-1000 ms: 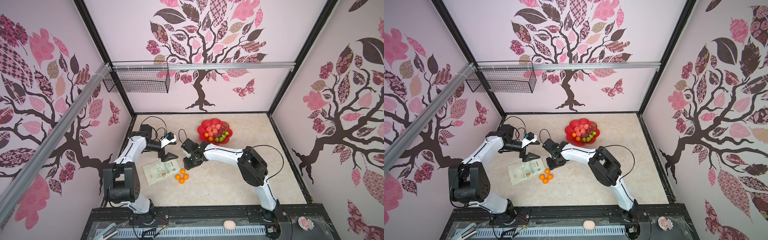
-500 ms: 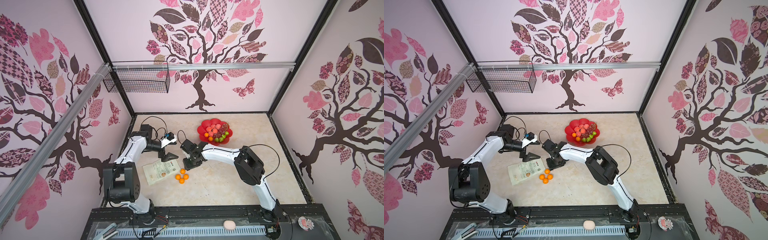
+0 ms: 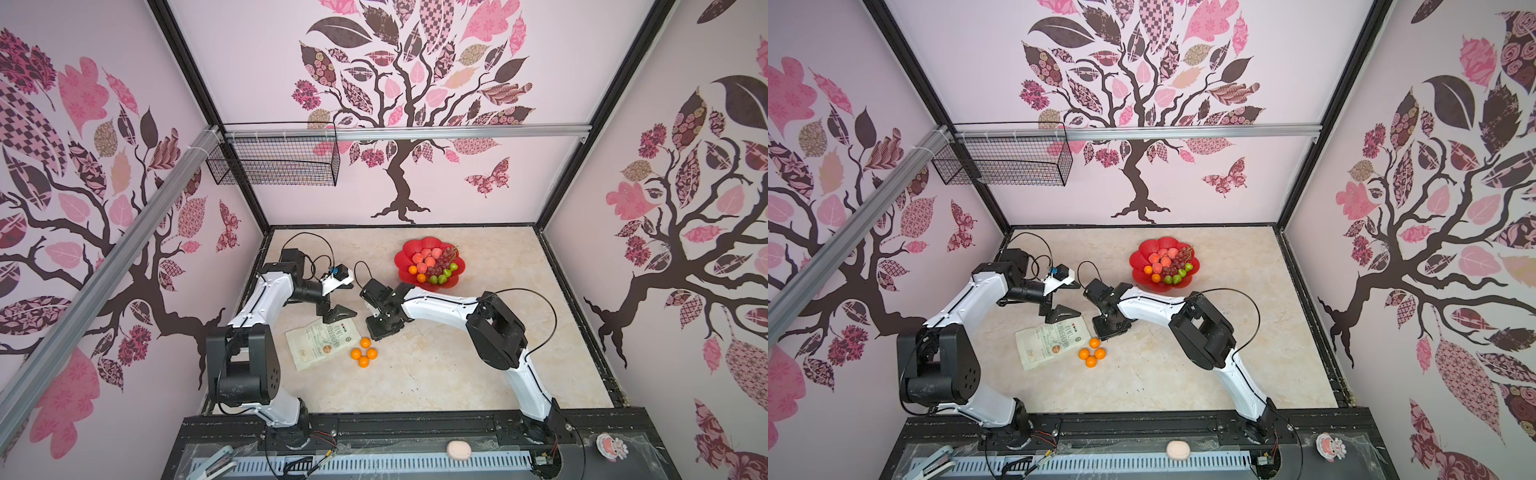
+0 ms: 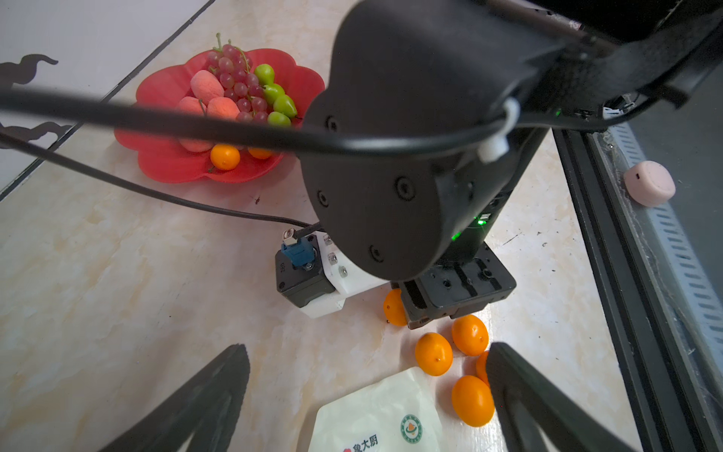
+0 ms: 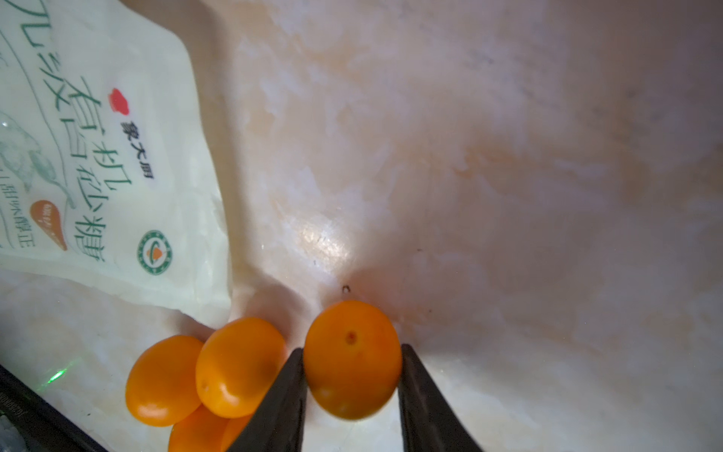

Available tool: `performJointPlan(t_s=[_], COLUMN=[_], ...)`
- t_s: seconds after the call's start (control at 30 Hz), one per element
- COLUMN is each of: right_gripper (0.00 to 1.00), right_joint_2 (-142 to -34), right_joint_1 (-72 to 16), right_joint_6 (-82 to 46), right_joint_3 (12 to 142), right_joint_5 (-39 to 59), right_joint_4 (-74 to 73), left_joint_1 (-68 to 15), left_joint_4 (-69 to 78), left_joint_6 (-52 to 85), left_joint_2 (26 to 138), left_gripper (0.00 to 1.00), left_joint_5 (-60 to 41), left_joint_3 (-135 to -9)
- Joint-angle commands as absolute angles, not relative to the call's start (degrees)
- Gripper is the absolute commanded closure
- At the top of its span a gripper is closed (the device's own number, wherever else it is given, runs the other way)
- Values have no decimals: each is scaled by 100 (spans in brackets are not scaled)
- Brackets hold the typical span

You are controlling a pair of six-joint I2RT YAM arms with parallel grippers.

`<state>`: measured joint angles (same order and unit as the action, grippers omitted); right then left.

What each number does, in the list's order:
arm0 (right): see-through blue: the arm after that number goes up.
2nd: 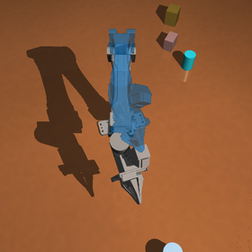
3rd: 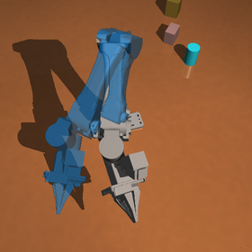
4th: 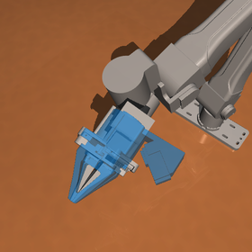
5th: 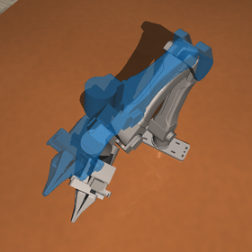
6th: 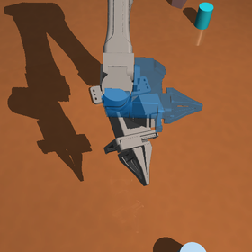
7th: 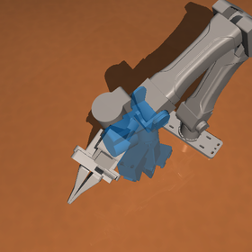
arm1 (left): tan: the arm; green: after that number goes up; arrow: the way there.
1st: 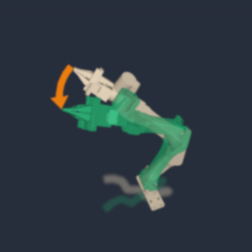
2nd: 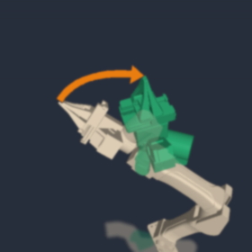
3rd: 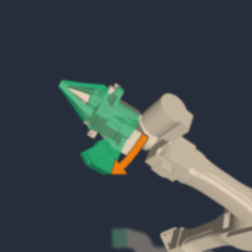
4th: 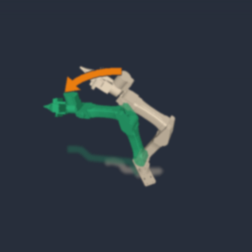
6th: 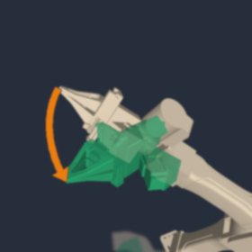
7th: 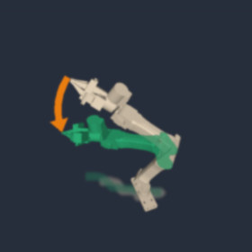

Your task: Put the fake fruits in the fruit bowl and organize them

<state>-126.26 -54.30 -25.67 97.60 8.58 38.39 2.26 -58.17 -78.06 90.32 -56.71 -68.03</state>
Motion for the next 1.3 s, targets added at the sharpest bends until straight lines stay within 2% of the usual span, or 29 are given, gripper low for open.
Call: performJointPlan(t_s=[0.0, 0.3, 0.67, 0.97, 1.27], right_gripper=[63, 67, 68, 68, 68], right_joint_2=[-12901, -12842, -12204, -11572, -11206], right_joint_1=[-5453, -5450, -5310, -4717, -4044], right_joint_6=[-2571, -2570, -2619, -2698, -2594], right_joint_3=[9953, 9976, 9669, 9090, 8895], right_joint_5=[820, 731, 510, 485, 377], right_joint_4=[3968, 3982, 3741, 3522, 3496], left_joint_1=[208, 204, 207, 85, -785], left_joint_4=[-5805, -5791, -5682, -4572, -3091], left_joint_6=[-7842, -7840, -7646, -6201, -4735], left_joint_2=[9000, 9009, 9049, 9123, 9258], left_gripper=[2, 2, 2, 2, 1], left_joint_5=[-5783, -5817, -6301, -6779, -6000], left_joint_3=[-6750, -6750, -6827, -6726, -6435])
